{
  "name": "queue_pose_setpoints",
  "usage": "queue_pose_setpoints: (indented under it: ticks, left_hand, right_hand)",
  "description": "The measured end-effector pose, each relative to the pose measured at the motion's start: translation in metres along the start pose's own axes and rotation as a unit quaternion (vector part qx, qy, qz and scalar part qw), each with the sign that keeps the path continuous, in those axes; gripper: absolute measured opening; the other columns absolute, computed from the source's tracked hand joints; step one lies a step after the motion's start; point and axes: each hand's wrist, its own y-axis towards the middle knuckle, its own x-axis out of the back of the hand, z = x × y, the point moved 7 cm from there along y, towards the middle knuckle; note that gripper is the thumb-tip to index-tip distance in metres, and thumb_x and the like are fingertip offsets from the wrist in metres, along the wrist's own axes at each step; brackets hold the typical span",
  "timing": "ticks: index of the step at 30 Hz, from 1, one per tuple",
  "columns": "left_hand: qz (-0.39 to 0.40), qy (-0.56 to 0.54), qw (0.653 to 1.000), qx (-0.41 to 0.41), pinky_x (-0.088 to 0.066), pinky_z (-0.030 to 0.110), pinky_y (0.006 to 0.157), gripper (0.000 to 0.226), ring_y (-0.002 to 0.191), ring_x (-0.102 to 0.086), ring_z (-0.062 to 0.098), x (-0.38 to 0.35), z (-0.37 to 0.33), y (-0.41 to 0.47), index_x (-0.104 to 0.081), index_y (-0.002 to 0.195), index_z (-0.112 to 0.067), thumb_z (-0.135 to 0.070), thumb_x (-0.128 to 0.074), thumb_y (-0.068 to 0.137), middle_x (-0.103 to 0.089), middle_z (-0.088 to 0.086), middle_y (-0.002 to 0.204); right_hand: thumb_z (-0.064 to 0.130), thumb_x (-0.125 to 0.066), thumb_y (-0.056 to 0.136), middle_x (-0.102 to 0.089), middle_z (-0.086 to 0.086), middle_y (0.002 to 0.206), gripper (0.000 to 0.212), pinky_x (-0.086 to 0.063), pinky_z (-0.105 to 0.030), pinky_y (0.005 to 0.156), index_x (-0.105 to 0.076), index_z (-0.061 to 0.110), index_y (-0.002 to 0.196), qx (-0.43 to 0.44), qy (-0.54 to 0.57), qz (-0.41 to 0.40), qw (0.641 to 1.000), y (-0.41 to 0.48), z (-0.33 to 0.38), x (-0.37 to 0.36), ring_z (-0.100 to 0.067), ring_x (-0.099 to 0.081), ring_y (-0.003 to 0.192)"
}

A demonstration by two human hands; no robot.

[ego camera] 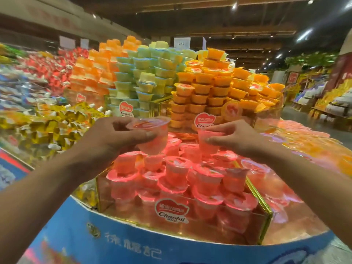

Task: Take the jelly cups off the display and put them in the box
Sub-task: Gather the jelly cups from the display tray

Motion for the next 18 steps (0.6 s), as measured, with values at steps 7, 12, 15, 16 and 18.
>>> queue_pose_setpoints:
  ticks: [7, 12, 15, 16, 18]
  left_hand:
    - [0.006, 0.043, 0.999, 0.018, -0.059, 0.039, 0.089, 0.065, 0.097, -0.074, 0.026, -0.003, 0.005, 0.001, -0.080, 0.099, -0.020, -0.054, -0.093, 0.045, -0.077, 0.009, 0.102]
    - [-0.005, 0.057, 0.998, 0.032, -0.056, 0.045, 0.091, 0.048, 0.096, -0.074, 0.025, -0.003, 0.011, 0.003, -0.080, 0.098, -0.023, -0.043, -0.085, 0.054, -0.077, 0.007, 0.101]
    - [-0.001, 0.059, 0.998, 0.032, -0.055, 0.043, 0.089, 0.050, 0.097, -0.074, 0.025, -0.002, 0.016, 0.002, -0.079, 0.100, -0.022, -0.043, -0.085, 0.055, -0.077, 0.007, 0.102]
    - [0.000, 0.060, 0.998, 0.031, -0.055, 0.042, 0.089, 0.051, 0.097, -0.074, 0.025, -0.001, 0.018, 0.002, -0.079, 0.101, -0.021, -0.043, -0.085, 0.055, -0.077, 0.007, 0.103]
    - [0.002, 0.057, 0.998, 0.026, -0.058, 0.039, 0.087, 0.050, 0.098, -0.074, 0.025, 0.000, 0.019, 0.001, -0.079, 0.102, -0.022, -0.043, -0.085, 0.056, -0.077, 0.007, 0.104]
  right_hand:
    - [0.045, -0.076, 0.084, -0.070, 0.008, 0.125, 0.042, -0.051, -0.033, 0.094, -0.072, 0.031, 0.124, 0.056, -0.146, 0.028, 0.987, 0.016, 0.002, -0.013, -0.008, -0.062, 0.110]
    - [0.052, -0.072, 0.085, -0.074, 0.010, 0.114, 0.045, -0.055, -0.030, 0.081, -0.069, 0.035, 0.126, 0.060, -0.204, 0.075, 0.974, 0.022, -0.006, -0.022, -0.006, -0.067, 0.093]
    - [0.056, -0.070, 0.084, -0.069, 0.013, 0.125, 0.049, -0.052, -0.029, 0.091, -0.069, 0.034, 0.127, 0.080, -0.218, 0.095, 0.968, 0.024, -0.010, -0.026, -0.004, -0.064, 0.106]
    - [0.058, -0.068, 0.084, -0.069, 0.015, 0.125, 0.049, -0.051, -0.027, 0.089, -0.070, 0.035, 0.126, 0.092, -0.228, 0.100, 0.964, 0.024, -0.010, -0.028, -0.003, -0.063, 0.106]
    - [0.056, -0.065, 0.086, -0.070, 0.018, 0.115, 0.045, -0.046, -0.023, 0.082, -0.070, 0.034, 0.125, 0.109, -0.247, 0.111, 0.956, 0.022, -0.009, -0.031, -0.003, -0.061, 0.101]
